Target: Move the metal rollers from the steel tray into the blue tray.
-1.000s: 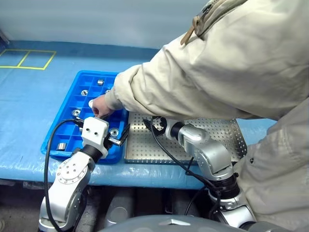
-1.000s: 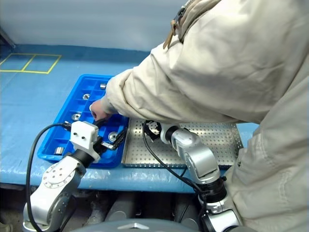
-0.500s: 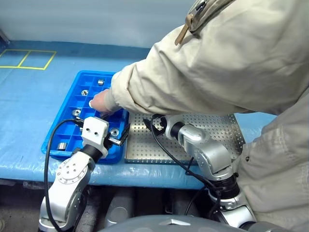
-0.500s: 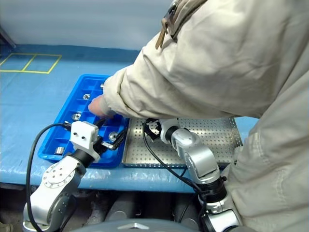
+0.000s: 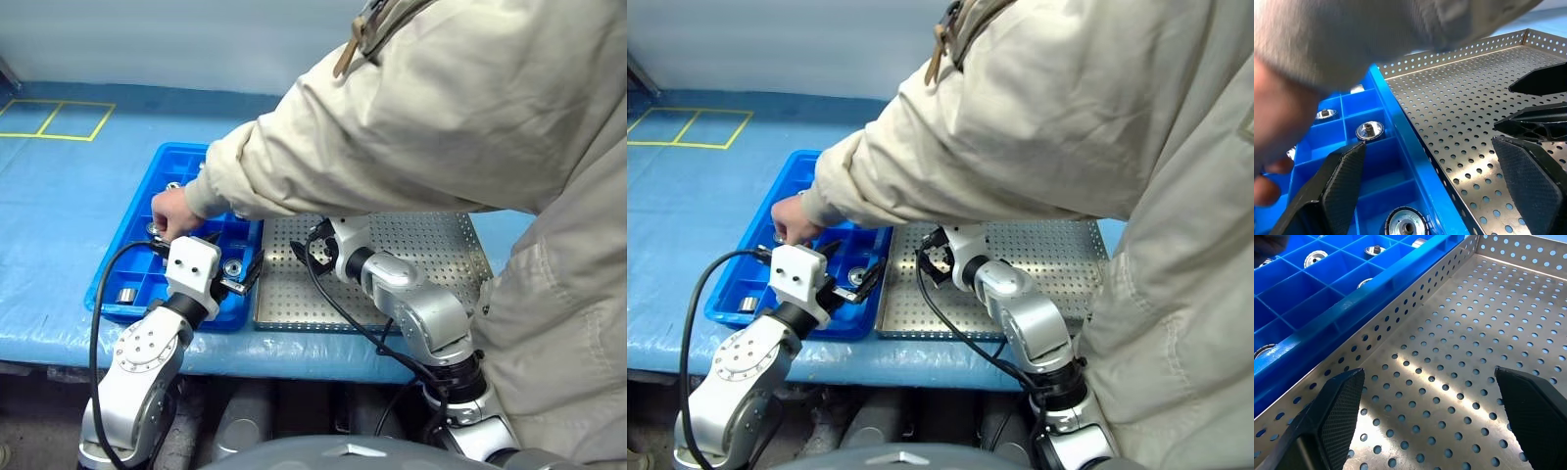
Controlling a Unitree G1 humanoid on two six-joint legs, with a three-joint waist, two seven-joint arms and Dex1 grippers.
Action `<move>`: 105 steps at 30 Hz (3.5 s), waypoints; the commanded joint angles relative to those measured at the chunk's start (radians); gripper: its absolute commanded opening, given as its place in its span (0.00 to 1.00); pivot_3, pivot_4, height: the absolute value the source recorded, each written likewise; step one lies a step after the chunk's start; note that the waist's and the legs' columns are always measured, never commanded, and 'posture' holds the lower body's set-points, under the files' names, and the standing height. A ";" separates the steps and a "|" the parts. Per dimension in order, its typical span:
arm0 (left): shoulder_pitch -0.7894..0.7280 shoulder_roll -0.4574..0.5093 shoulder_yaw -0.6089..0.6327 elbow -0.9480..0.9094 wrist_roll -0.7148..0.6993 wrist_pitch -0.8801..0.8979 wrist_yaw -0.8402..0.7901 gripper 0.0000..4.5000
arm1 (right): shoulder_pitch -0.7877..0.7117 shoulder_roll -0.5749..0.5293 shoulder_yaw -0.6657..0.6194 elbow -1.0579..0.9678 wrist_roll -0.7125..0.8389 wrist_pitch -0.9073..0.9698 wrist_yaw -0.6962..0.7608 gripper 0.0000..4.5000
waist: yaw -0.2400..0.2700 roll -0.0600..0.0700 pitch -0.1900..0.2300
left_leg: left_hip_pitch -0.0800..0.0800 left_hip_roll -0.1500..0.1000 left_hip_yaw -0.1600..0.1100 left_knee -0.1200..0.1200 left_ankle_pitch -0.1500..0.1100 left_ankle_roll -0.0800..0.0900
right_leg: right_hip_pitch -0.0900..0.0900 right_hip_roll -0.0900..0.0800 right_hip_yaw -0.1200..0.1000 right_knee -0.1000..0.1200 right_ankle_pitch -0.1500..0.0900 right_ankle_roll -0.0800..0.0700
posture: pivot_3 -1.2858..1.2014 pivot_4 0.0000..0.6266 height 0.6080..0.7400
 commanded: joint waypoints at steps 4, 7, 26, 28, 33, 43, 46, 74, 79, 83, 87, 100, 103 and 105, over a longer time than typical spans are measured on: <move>-0.010 -0.003 0.004 -0.005 -0.002 -0.017 0.001 1.00 | -0.012 0.004 -0.006 -0.033 0.006 -0.009 -0.004 1.00 | 0.000 0.000 0.000 | 0.000 0.000 0.000 0.000 0.000 0.000 | 0.000 0.000 0.000 0.000 0.000 0.000 | 0.61 0.24 1.00; -0.013 -0.002 0.004 -0.004 -0.003 -0.017 0.000 1.00 | -0.012 0.004 -0.006 -0.033 0.006 -0.009 -0.004 1.00 | 0.000 0.000 0.000 | 0.000 0.000 0.000 0.000 0.000 0.000 | 0.000 0.000 0.000 0.000 0.000 0.000 | 0.61 0.24 1.00; -0.026 0.001 -0.003 0.001 -0.004 -0.017 -0.005 1.00 | -0.014 0.000 -0.002 -0.036 0.005 -0.010 -0.005 1.00 | -0.001 0.000 0.000 | 0.000 0.000 0.000 0.000 0.000 0.000 | 0.000 0.000 0.000 0.000 0.000 0.000 | 0.61 0.24 1.00; -0.028 0.001 -0.003 0.001 -0.006 -0.016 -0.006 1.00 | -0.014 -0.001 -0.002 -0.037 0.005 -0.010 -0.005 1.00 | -0.001 0.000 0.000 | 0.000 0.000 0.000 0.000 0.000 0.000 | 0.000 0.000 0.000 0.000 0.000 0.000 | 0.61 0.24 1.00; -0.031 0.004 -0.004 0.000 -0.005 -0.014 -0.007 1.00 | -0.010 0.000 -0.002 -0.040 0.005 -0.009 -0.006 1.00 | -0.001 0.000 0.000 | 0.000 0.000 0.000 0.000 0.000 0.000 | 0.000 0.000 0.000 0.000 0.000 0.000 | 0.61 0.24 1.00; -0.025 0.003 -0.010 -0.006 -0.005 -0.006 -0.005 1.00 | -0.001 0.005 -0.005 -0.045 0.009 -0.007 -0.014 1.00 | 0.000 0.000 0.000 | 0.000 0.000 0.000 0.000 0.000 0.000 | 0.000 0.000 0.000 0.000 0.000 0.000 | 0.61 0.24 1.00; -0.024 0.004 -0.009 -0.007 -0.005 -0.004 -0.005 1.00 | 0.002 0.007 -0.005 -0.046 0.009 -0.008 -0.016 1.00 | 0.000 0.000 0.000 | 0.000 0.000 0.000 0.000 0.000 0.000 | 0.000 0.000 0.000 0.000 0.000 0.000 | 0.61 0.24 1.00; -0.045 0.000 -0.020 0.016 -0.009 -0.018 -0.015 1.00 | 0.005 0.008 -0.008 -0.064 0.009 -0.006 -0.031 1.00 | -0.004 0.000 0.000 | 0.000 0.000 0.001 0.000 0.000 0.000 | 0.000 0.000 0.001 0.000 0.000 0.000 | 0.60 0.24 1.00; -0.052 -0.003 -0.019 0.023 -0.009 -0.018 -0.017 1.00 | 0.004 0.005 -0.015 -0.067 0.009 -0.003 -0.034 1.00 | -0.008 0.000 0.000 | 0.000 0.000 0.001 0.001 0.000 0.001 | 0.000 0.000 0.001 0.000 0.001 0.000 | 0.60 0.24 1.00; -0.053 -0.006 -0.021 0.024 -0.008 -0.018 -0.018 1.00 | 0.005 0.002 -0.016 -0.069 0.009 0.000 -0.035 1.00 | -0.012 0.000 0.000 | 0.000 0.000 0.001 0.001 0.000 0.001 | 0.000 0.000 0.001 0.000 0.001 0.000 | 0.60 0.24 1.00; -0.051 -0.009 -0.021 0.023 -0.008 -0.018 -0.018 1.00 | 0.005 0.002 -0.018 -0.072 0.008 0.000 -0.038 1.00 | -0.012 0.000 0.000 | 0.000 0.000 0.001 0.001 0.000 0.001 | 0.000 0.000 0.001 0.000 0.001 0.000 | 0.60 0.24 1.00; -0.058 -0.010 -0.024 0.026 -0.008 -0.015 -0.023 1.00 | -0.065 0.061 -0.089 0.171 -0.044 -0.138 -0.123 1.00 | -0.014 0.000 0.000 | 0.001 0.000 0.002 0.001 0.001 0.001 | 0.000 0.000 0.002 0.001 0.001 0.000 | 0.60 0.24 1.00; -0.057 -0.010 -0.024 0.024 -0.007 -0.014 -0.022 1.00 | -0.071 0.082 -0.089 0.267 -0.047 -0.175 -0.122 1.00 | -0.015 0.000 0.000 | 0.001 0.000 0.002 0.001 0.001 0.001 | 0.000 0.000 0.002 0.001 0.003 -0.002 | 0.60 0.24 1.00; -0.055 -0.011 -0.023 0.021 -0.007 -0.013 -0.021 1.00 | -0.070 0.091 -0.087 0.317 -0.052 -0.194 -0.121 1.00 | -0.016 0.000 0.000 | 0.001 0.000 0.003 0.001 0.001 0.001 | 0.000 0.000 0.003 0.001 0.003 -0.002 | 0.60 0.24 1.00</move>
